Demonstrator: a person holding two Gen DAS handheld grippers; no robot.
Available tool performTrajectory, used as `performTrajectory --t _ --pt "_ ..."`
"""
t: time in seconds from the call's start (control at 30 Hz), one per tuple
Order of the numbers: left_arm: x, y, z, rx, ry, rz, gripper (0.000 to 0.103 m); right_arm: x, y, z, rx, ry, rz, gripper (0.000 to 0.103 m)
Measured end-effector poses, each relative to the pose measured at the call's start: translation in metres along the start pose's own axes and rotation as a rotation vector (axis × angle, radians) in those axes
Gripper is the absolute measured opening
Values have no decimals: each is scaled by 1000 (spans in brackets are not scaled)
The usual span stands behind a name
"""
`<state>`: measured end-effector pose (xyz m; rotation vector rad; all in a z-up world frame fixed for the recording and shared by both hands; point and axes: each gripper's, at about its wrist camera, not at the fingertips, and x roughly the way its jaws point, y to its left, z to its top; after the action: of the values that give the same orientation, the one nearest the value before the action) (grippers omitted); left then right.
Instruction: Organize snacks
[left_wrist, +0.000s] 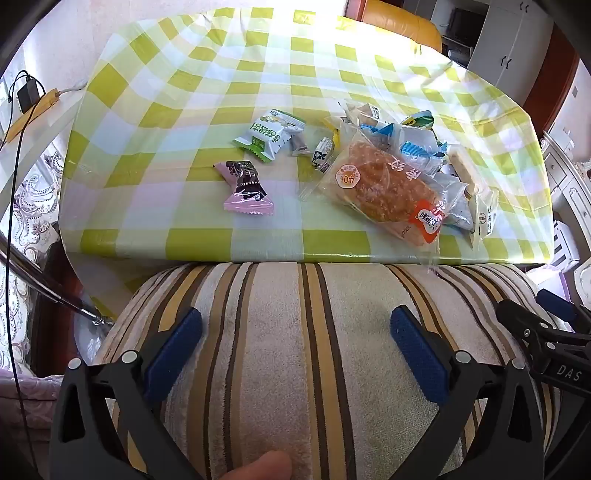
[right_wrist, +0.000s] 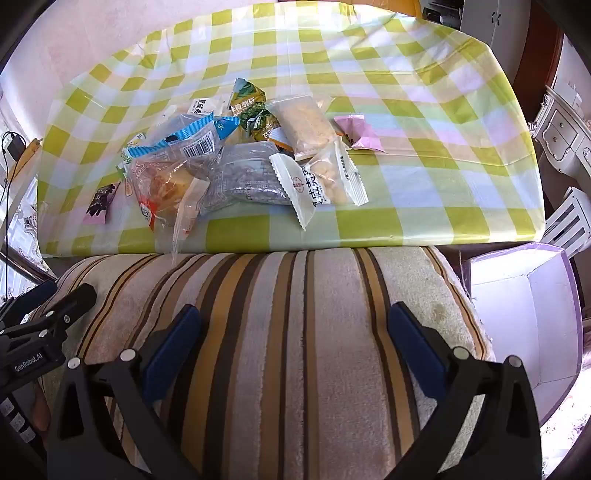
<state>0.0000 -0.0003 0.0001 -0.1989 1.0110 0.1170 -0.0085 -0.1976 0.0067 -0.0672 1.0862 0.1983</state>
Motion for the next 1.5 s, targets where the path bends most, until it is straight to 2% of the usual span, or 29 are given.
performTrajectory --t 1.5 --pt "-1 3 -1 -21 -10 -32 99 0 1 1 0 1 0 102"
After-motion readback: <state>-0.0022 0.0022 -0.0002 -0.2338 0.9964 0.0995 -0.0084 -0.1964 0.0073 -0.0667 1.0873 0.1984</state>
